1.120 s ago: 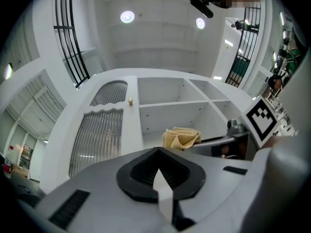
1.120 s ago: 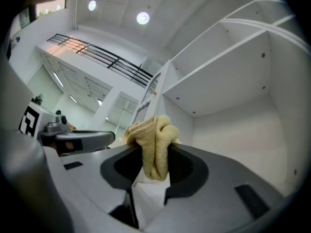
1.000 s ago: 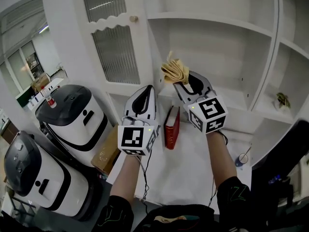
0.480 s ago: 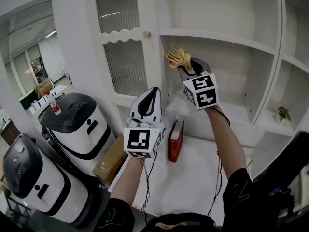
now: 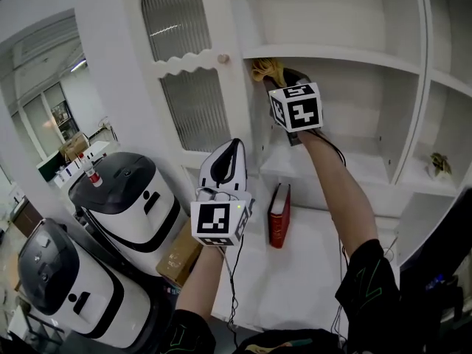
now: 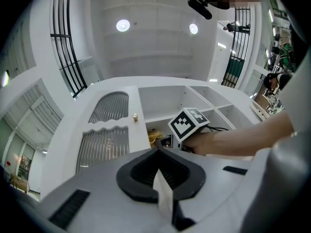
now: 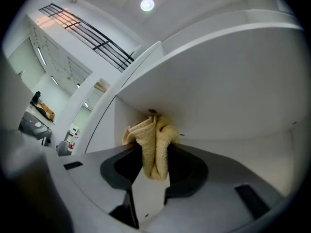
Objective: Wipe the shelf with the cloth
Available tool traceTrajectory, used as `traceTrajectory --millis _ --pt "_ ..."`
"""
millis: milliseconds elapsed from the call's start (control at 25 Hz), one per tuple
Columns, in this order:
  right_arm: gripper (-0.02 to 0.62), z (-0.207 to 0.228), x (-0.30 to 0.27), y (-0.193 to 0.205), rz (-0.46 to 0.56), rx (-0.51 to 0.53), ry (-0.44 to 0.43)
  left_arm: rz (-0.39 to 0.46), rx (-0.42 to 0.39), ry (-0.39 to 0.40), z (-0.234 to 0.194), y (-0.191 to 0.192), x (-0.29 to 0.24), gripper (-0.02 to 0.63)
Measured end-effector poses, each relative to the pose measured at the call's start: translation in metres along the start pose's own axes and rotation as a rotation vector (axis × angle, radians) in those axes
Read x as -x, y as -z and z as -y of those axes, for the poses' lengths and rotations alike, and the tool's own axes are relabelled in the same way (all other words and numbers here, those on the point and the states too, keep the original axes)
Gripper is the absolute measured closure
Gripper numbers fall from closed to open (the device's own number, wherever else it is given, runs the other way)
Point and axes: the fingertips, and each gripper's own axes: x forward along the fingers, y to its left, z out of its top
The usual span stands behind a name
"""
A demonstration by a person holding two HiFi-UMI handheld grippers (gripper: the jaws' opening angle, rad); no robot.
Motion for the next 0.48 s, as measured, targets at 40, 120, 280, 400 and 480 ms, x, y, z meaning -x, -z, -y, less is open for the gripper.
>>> traceTrajectory --millis 40,120,280,400,480 --pt "0.465 -0.001 -0.002 -0.001 0.000 0.002 0.001 -0.003 -0.002 -0.001 -0.001 0.001 0.002 0.609" --pt "0.465 -0.006 -0.005 -0.006 0.007 0.005 -0.005 -0.006 -0.002 -0.007 -0.005 0.002 0.004 0.609" --pt "0.465 -0.016 -0.003 -0.016 0.035 0.031 -0.028 -0.011 -0.004 -0.014 -0.009 0.003 0.009 0.610" --pt "0.465 -0.023 0.002 -0.022 0.073 0.007 -0.060 -0.011 -0.015 -0.018 -0.012 0.000 0.012 0.611" --pt "0.465 -0.026 0.006 -0.025 0.096 0.008 -0.085 -0.009 -0.018 -0.020 -0.013 -0.002 0.013 0.609"
